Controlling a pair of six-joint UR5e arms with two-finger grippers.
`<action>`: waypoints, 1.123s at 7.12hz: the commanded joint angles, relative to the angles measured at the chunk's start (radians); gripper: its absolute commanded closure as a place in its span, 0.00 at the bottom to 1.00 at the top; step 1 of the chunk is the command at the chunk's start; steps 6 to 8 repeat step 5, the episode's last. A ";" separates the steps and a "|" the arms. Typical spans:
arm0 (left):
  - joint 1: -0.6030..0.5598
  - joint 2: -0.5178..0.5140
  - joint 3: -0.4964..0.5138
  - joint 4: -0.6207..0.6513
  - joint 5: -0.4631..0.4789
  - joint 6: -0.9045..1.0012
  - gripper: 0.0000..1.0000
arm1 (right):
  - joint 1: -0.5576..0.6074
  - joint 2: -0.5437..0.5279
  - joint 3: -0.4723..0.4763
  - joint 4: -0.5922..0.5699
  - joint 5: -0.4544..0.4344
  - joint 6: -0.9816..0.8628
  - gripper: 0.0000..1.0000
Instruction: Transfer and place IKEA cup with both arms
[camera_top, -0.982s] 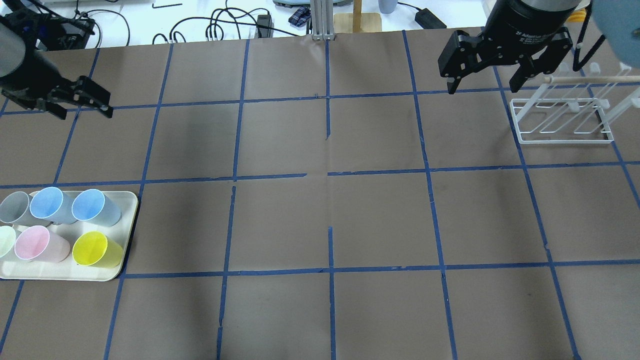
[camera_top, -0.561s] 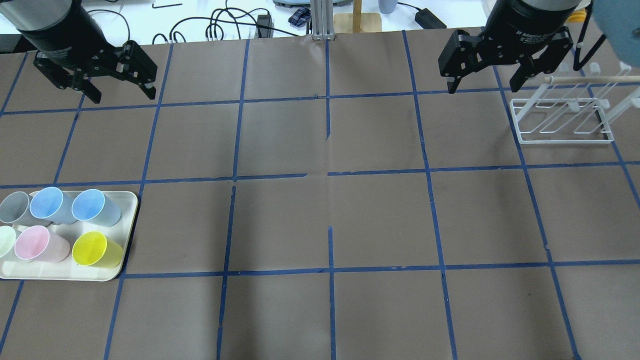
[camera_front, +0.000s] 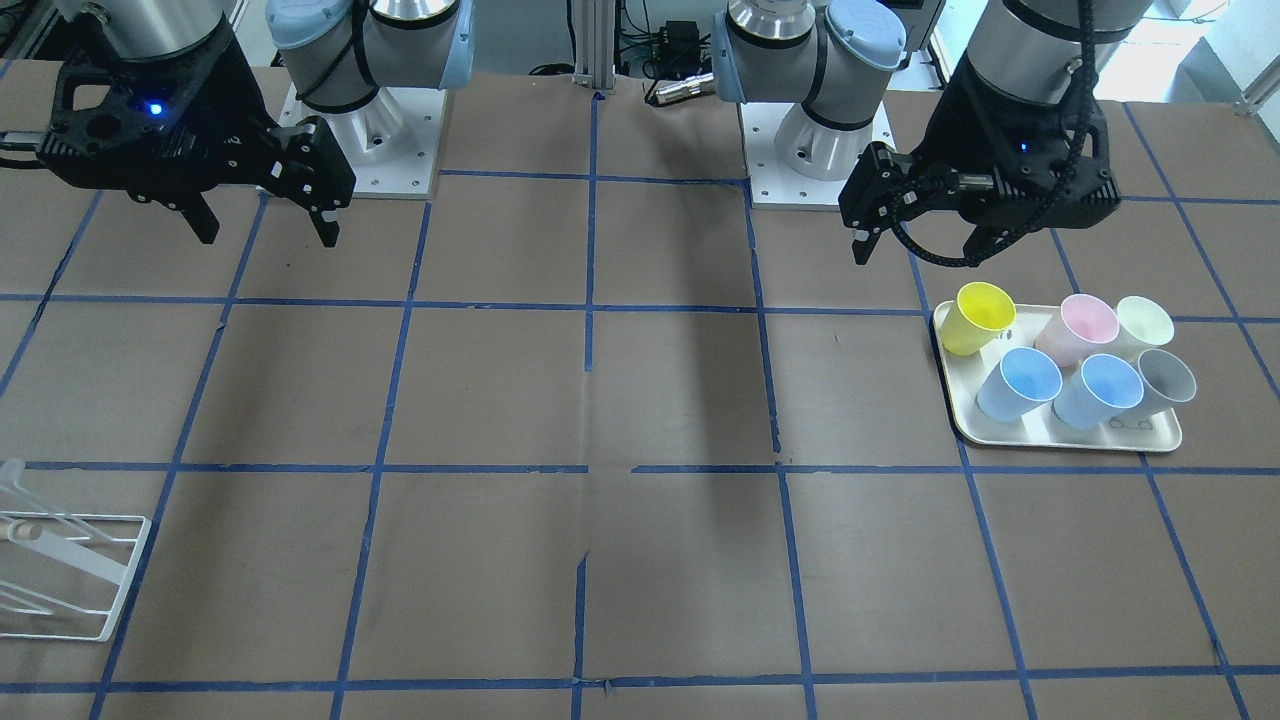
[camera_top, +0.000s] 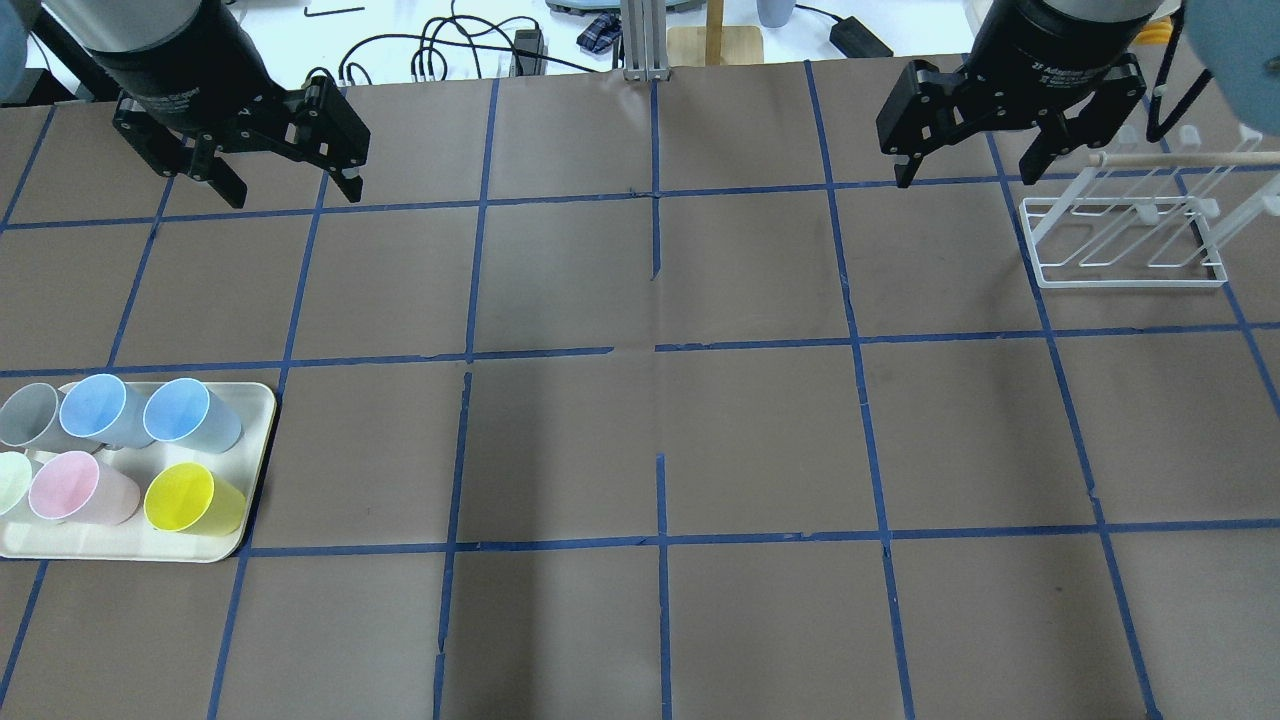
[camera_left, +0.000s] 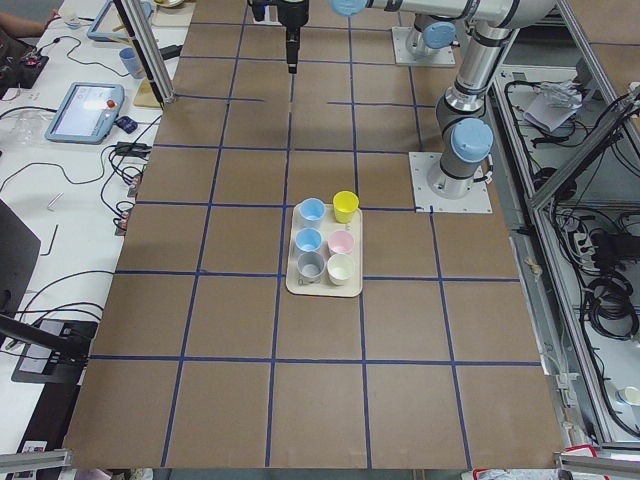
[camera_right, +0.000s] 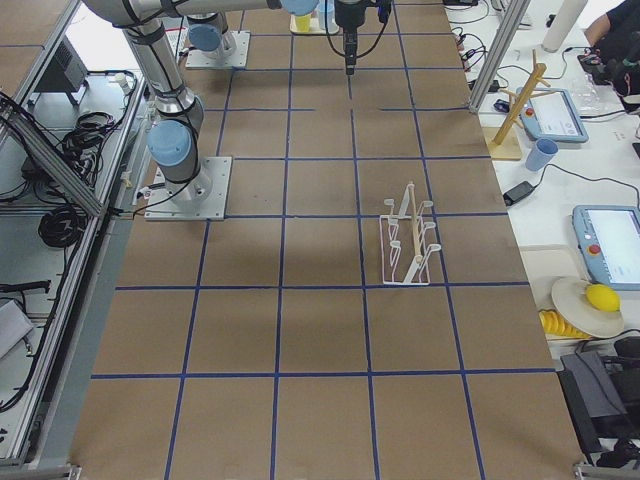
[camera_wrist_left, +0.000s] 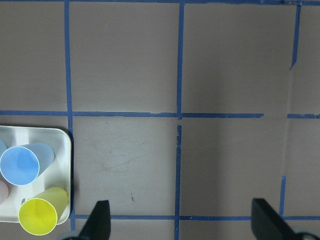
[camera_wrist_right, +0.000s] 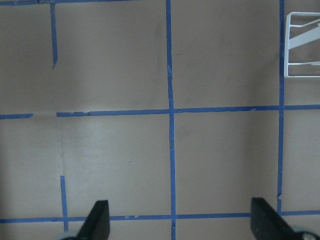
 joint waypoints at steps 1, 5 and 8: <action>0.002 0.000 -0.003 0.026 0.003 0.008 0.00 | 0.000 0.000 0.001 0.000 -0.002 0.000 0.00; 0.000 0.000 -0.005 0.044 0.004 0.011 0.00 | 0.000 -0.002 0.002 0.002 -0.005 0.000 0.00; 0.000 0.000 -0.005 0.044 0.004 0.011 0.00 | 0.000 -0.002 0.002 0.002 -0.005 0.000 0.00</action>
